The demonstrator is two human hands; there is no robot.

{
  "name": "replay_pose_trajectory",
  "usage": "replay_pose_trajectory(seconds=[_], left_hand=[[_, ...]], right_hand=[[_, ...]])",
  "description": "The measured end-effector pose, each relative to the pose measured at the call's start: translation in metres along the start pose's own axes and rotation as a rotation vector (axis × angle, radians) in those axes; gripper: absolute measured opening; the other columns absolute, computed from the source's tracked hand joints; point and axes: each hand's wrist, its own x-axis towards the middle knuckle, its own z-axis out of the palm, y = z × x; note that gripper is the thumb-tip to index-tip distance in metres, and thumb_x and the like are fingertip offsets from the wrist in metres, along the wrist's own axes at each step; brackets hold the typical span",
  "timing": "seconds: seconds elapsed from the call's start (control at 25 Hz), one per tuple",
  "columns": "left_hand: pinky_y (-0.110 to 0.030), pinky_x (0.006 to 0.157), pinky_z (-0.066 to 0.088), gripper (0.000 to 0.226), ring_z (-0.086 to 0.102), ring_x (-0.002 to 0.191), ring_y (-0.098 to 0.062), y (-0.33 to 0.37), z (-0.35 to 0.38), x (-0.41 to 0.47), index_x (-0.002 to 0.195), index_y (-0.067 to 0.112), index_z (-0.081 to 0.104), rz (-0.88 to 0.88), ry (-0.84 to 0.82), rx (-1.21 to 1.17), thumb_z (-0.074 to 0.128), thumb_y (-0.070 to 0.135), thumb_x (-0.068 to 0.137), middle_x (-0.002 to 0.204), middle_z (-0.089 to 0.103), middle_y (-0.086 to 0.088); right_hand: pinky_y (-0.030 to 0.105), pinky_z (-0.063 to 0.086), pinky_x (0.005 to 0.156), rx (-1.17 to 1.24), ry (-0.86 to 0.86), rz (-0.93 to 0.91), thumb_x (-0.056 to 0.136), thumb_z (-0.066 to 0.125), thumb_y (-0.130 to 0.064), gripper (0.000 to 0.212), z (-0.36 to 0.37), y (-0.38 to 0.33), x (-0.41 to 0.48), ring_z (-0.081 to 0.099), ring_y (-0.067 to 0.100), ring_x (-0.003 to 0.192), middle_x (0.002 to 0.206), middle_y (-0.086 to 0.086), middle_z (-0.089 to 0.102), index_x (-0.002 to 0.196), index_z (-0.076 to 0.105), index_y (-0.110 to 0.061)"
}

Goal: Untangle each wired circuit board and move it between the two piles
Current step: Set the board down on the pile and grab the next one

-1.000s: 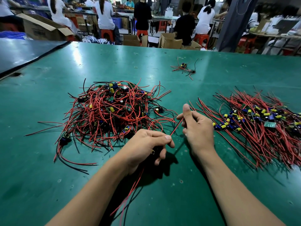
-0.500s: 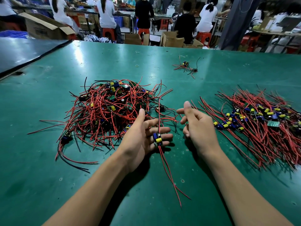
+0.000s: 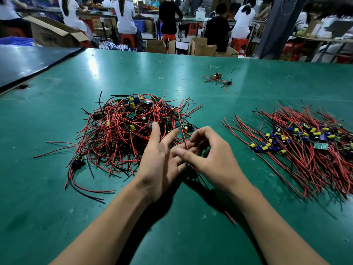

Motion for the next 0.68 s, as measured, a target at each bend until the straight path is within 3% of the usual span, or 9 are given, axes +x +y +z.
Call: replay_pose_trajectory(seconds=[0.12,0.28,0.4,0.52,0.6,0.68], left_hand=[[-0.038,0.092,0.047,0.078,0.067,0.100,-0.023,0.001,-0.001,-0.001,0.150,0.025,0.033,0.012,-0.043,0.002,0.027,0.075,0.089,0.130,0.064,-0.012],[-0.043,0.100,0.050,0.070,0.067,0.109,-0.029,-0.003,0.000,0.004,0.141,0.021,0.043,0.064,0.066,0.161,0.025,0.068,0.093,0.121,0.067,-0.017],[-0.037,0.075,0.059,0.055,0.071,0.086,-0.031,-0.006,-0.002,0.003,0.128,0.010,0.051,0.091,0.156,0.288,0.029,0.052,0.101,0.102,0.070,-0.021],[-0.031,0.056,0.053,0.043,0.063,0.061,-0.025,-0.007,-0.003,0.000,0.114,0.002,0.058,0.095,0.185,0.362,0.036,0.038,0.104,0.081,0.066,-0.016],[-0.027,0.048,0.047,0.032,0.058,0.052,-0.021,-0.008,-0.003,-0.003,0.103,0.001,0.062,0.130,0.210,0.429,0.044,0.028,0.103,0.073,0.063,-0.012],[-0.024,0.044,0.042,0.019,0.055,0.045,-0.019,-0.010,-0.004,-0.006,0.094,0.006,0.065,0.226,0.261,0.602,0.054,0.020,0.099,0.068,0.063,-0.006]], right_hand=[[0.020,0.048,0.075,-0.172,-0.007,-0.117,0.076,0.081,-0.019,0.022,0.006,0.002,-0.001,0.061,0.006,0.083,0.092,-0.005,0.063,0.092,0.067,-0.021],[0.016,0.049,0.076,-0.223,0.300,-0.111,0.083,0.078,-0.014,0.014,-0.012,0.012,0.009,0.062,0.005,0.080,0.091,-0.002,0.065,0.089,0.068,-0.023],[0.029,0.050,0.087,-0.360,0.457,0.065,0.088,0.073,-0.017,0.008,-0.043,0.028,0.017,0.063,0.018,0.087,0.098,0.005,0.064,0.095,0.070,-0.020],[0.037,0.044,0.093,-0.575,0.399,0.279,0.091,0.069,-0.020,0.018,-0.054,0.040,0.015,0.058,0.031,0.106,0.111,0.010,0.061,0.108,0.071,-0.018],[0.040,0.042,0.098,-0.663,0.371,0.252,0.090,0.070,-0.021,0.023,-0.050,0.039,0.013,0.054,0.032,0.112,0.115,0.010,0.061,0.113,0.071,-0.019],[0.038,0.046,0.098,-0.579,0.304,0.162,0.090,0.069,-0.019,0.019,-0.043,0.036,0.014,0.058,0.027,0.106,0.111,0.007,0.063,0.109,0.073,-0.017]])
